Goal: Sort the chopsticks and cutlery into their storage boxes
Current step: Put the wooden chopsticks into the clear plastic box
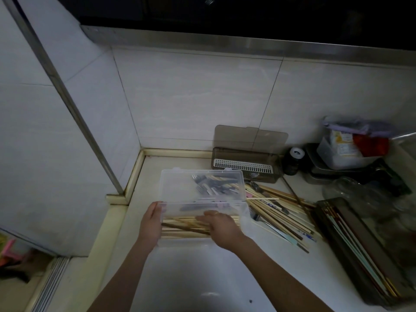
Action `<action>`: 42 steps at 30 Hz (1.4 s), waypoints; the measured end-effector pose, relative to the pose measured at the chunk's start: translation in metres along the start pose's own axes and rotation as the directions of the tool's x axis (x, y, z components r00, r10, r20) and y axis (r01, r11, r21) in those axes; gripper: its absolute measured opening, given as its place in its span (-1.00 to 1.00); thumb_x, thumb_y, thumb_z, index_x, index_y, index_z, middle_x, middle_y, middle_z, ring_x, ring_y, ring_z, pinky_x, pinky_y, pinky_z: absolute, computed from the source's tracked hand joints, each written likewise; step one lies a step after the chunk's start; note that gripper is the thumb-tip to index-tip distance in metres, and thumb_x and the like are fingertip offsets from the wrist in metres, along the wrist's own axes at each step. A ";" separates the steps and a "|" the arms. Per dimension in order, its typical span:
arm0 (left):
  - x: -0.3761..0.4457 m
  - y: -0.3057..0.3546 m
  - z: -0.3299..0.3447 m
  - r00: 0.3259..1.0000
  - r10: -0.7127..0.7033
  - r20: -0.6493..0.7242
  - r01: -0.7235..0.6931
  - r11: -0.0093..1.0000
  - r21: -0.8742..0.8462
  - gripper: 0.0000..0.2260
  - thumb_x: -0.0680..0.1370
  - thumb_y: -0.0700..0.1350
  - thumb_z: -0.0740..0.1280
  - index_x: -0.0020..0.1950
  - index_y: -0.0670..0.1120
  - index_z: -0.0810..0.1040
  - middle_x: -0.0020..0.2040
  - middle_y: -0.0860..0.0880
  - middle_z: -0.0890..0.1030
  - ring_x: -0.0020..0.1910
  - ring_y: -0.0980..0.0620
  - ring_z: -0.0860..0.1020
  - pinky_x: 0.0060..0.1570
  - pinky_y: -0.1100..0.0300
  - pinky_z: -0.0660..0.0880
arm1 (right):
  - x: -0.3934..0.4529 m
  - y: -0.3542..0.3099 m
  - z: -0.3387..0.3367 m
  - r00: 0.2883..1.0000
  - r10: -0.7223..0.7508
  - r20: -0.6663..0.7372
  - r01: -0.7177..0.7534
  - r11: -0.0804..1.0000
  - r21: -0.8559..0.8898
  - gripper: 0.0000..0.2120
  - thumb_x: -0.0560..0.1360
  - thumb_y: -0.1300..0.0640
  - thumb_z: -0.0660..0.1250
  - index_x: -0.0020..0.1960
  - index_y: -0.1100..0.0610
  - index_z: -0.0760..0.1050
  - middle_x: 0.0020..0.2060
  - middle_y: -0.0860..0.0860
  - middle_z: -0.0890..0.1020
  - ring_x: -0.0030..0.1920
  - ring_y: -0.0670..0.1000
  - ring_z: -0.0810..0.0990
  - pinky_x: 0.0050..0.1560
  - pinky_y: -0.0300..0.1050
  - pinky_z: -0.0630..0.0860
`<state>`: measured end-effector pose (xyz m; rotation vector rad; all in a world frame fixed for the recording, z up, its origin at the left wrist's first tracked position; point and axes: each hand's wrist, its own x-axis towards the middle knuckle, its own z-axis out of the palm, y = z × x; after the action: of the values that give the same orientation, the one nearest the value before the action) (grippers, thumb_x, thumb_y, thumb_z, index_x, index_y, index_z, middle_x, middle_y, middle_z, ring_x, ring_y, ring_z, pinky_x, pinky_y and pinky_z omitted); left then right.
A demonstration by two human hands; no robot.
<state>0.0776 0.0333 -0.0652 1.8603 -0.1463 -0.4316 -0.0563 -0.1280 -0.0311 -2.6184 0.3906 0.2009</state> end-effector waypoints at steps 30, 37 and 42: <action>-0.002 0.001 0.001 0.999 0.054 -0.001 -0.054 0.999 0.005 -0.79 0.65 -0.12 0.12 0.04 -0.11 0.54 0.00 -0.11 0.59 0.01 -0.07 0.53 -0.01 0.18 0.33 | -0.072 0.134 -0.025 0.697 0.661 -0.277 -0.665 0.741 0.093 -0.73 0.57 0.15 0.17 0.26 0.09 0.34 -0.08 0.04 0.58 -0.05 0.03 0.57 0.00 -0.06 0.49; -0.004 0.005 0.001 0.999 0.040 -0.007 -0.040 0.999 0.014 -0.78 0.64 -0.10 0.13 0.09 -0.14 0.55 0.01 -0.10 0.59 0.02 -0.05 0.51 -0.02 0.19 0.31 | -0.083 0.127 -0.026 0.589 0.622 -0.516 -0.714 0.700 0.029 -0.55 0.45 0.30 0.20 0.28 -0.04 0.39 0.12 0.07 0.59 0.20 0.11 0.49 0.26 0.11 0.29; -0.003 0.003 0.001 1.000 0.031 -0.008 -0.030 0.999 0.028 -0.75 0.65 -0.09 0.11 0.12 -0.15 0.54 0.02 -0.09 0.58 0.01 -0.05 0.51 -0.04 0.19 0.31 | -0.081 0.126 -0.039 0.344 0.721 -0.601 -0.751 0.596 0.285 -0.59 0.52 0.21 0.17 0.34 -0.01 0.42 0.19 0.14 0.54 0.21 0.17 0.42 0.21 0.14 0.26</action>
<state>0.0745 0.0322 -0.0618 1.8850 -0.1756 -0.4024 -0.1689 -0.2334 -0.0358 -2.2298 1.8724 -0.5005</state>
